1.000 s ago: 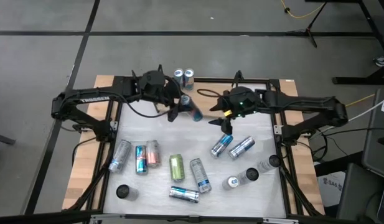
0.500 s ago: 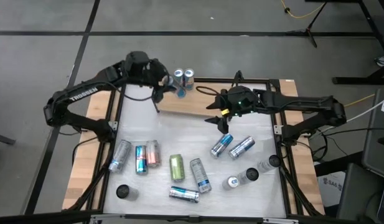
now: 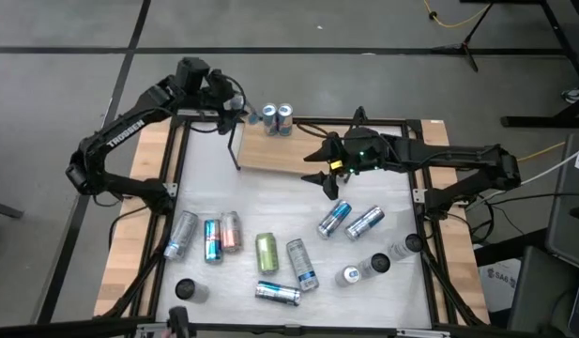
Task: Place canned beverage on shelf
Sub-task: Put the blue soda can on the shelf
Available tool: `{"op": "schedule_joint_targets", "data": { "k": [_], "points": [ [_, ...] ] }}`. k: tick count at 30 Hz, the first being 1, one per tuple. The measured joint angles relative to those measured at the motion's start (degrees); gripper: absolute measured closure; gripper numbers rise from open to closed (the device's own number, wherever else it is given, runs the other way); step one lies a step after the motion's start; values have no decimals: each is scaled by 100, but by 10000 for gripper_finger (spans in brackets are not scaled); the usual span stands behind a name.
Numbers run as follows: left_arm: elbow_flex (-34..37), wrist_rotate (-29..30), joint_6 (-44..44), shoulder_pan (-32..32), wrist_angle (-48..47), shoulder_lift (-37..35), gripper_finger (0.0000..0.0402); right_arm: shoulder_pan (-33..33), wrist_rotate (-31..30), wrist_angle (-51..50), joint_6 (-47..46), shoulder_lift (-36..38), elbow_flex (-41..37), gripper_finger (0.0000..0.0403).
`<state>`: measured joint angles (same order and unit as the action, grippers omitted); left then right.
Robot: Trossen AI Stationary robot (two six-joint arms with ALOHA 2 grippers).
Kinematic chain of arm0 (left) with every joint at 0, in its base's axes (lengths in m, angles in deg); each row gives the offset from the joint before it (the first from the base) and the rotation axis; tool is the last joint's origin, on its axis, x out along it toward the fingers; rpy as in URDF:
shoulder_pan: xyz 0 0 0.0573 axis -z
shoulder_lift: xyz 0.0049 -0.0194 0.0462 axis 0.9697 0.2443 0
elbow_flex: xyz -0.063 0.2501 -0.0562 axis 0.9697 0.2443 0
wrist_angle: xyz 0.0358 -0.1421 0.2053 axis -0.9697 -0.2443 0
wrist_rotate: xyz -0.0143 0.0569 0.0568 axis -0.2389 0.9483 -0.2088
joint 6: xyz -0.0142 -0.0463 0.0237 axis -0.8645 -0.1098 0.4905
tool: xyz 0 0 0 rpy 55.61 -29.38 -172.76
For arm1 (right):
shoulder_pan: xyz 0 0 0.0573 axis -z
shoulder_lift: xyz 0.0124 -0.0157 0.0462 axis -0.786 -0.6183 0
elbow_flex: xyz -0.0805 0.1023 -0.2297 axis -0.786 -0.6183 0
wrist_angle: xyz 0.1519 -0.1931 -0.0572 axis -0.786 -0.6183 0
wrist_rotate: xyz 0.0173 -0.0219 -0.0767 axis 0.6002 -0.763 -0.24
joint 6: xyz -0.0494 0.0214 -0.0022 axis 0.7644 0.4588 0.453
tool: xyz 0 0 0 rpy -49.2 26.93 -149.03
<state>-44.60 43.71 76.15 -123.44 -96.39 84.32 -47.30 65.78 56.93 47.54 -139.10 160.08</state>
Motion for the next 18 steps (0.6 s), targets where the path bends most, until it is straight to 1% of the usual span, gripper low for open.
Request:
{"op": "schedule_joint_targets", "data": {
  "k": [7,18],
  "points": [
    [0,-240,401,-260,48,412,179,0,0,20,1,-64,0,132],
    [0,-220,754,-354,53,1184,179,0,0,-23,-1,-78,0,132]
  ]
}}
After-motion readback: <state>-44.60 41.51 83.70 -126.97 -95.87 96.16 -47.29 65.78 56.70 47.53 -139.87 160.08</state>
